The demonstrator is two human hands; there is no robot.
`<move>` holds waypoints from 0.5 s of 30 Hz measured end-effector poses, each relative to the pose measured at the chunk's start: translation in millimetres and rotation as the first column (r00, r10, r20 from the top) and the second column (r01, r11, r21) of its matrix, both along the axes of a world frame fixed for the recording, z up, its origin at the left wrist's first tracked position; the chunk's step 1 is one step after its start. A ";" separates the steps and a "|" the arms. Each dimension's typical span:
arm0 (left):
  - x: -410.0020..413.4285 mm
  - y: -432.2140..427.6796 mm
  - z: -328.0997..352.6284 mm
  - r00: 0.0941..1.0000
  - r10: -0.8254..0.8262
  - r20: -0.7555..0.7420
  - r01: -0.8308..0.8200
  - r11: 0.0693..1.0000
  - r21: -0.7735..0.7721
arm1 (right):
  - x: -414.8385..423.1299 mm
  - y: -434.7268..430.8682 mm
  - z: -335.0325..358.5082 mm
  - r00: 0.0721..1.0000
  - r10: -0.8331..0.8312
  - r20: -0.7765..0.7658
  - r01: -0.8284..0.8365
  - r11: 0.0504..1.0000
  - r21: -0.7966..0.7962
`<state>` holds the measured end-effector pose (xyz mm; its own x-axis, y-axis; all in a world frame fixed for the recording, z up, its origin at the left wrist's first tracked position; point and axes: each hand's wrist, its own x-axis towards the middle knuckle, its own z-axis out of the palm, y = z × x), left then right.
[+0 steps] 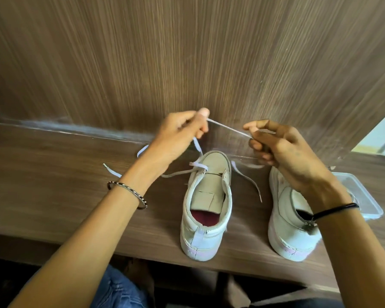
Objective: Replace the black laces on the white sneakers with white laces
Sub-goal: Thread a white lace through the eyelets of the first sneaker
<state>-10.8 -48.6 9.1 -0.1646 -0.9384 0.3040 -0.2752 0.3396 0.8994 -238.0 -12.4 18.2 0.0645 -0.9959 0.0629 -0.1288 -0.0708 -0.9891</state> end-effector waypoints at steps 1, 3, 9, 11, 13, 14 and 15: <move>8.0 -7.1 -3.6 0.989 0.121 -0.086 -0.118 0.992 0.037 | -4.6 -0.9 0.1 1.000 -0.014 0.022 0.014 1.000 -0.002; 24.3 -18.0 -9.9 0.936 0.324 -0.141 -0.301 0.940 0.163 | -11.2 -2.9 0.7 0.996 -0.041 0.084 0.041 0.999 -0.001; 29.6 -17.5 -13.4 0.890 0.381 0.251 -0.405 0.913 0.049 | -4.1 -3.4 -0.9 0.995 0.000 0.103 0.002 1.000 -0.016; 14.2 -4.3 -4.2 0.952 0.202 0.229 -0.205 0.979 -0.013 | 4.5 -2.0 -2.3 0.998 0.026 0.064 -0.025 0.999 -0.021; -3.0 8.2 1.1 0.984 -0.020 0.178 0.016 1.000 0.025 | 13.5 -0.3 -2.7 0.999 0.043 0.032 -0.042 0.999 -0.031; -11.1 13.1 1.1 0.979 -0.106 0.173 0.098 0.994 0.051 | 16.8 0.3 -2.8 0.999 0.054 0.007 -0.053 0.998 -0.045; -17.5 15.4 -2.2 0.968 -0.167 0.188 0.157 0.985 0.068 | 19.3 0.9 -3.1 0.998 0.067 -0.016 -0.068 0.996 -0.061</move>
